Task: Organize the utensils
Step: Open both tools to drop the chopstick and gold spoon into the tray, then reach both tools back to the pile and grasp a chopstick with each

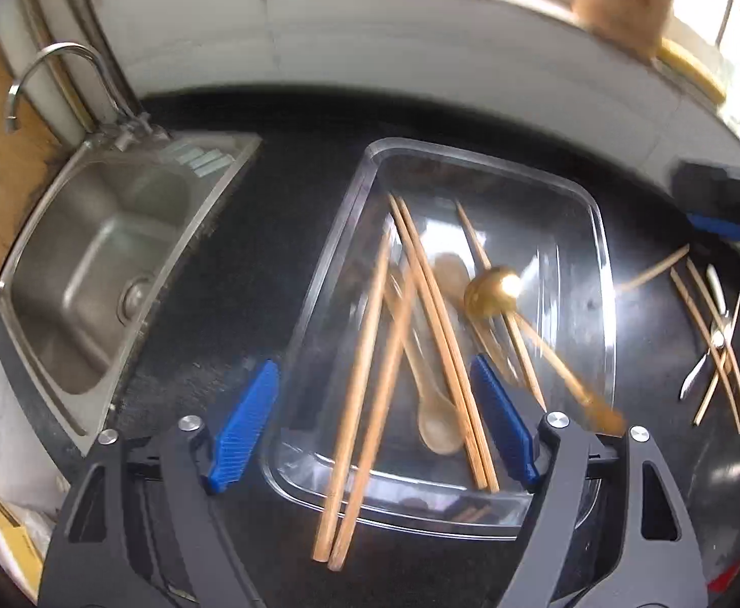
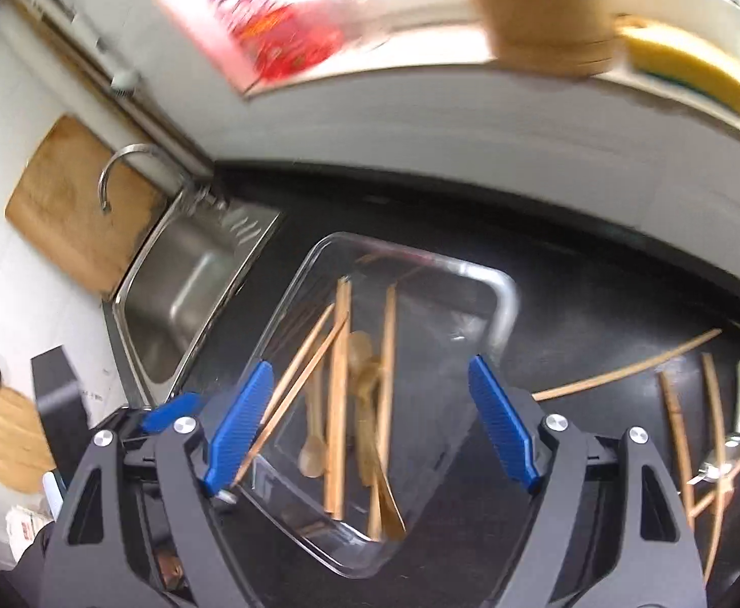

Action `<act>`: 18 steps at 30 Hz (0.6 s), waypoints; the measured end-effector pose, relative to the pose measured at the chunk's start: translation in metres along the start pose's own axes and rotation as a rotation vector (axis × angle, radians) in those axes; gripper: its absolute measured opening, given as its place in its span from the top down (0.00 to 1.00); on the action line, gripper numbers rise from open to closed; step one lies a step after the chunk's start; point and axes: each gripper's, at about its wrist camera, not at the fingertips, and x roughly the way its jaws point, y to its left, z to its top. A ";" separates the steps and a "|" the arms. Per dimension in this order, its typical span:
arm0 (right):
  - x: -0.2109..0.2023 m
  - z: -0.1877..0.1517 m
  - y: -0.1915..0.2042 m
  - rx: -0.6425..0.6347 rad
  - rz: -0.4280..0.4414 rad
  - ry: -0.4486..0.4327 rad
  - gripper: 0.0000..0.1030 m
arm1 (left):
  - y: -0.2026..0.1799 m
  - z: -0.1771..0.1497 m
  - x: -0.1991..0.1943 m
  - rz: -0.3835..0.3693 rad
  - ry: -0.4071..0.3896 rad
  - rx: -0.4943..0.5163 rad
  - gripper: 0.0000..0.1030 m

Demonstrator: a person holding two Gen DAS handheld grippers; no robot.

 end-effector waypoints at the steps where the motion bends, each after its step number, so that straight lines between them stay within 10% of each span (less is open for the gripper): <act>1: -0.011 -0.001 -0.010 0.014 -0.011 -0.009 0.25 | 0.004 0.001 -0.006 -0.011 -0.007 -0.010 0.26; 9: -0.071 -0.046 -0.042 0.042 -0.087 -0.052 0.25 | 0.005 -0.004 -0.039 -0.038 -0.073 -0.029 0.26; 18: -0.146 -0.120 -0.091 0.162 -0.194 -0.154 0.25 | -0.089 -0.020 -0.073 -0.136 -0.136 0.201 0.26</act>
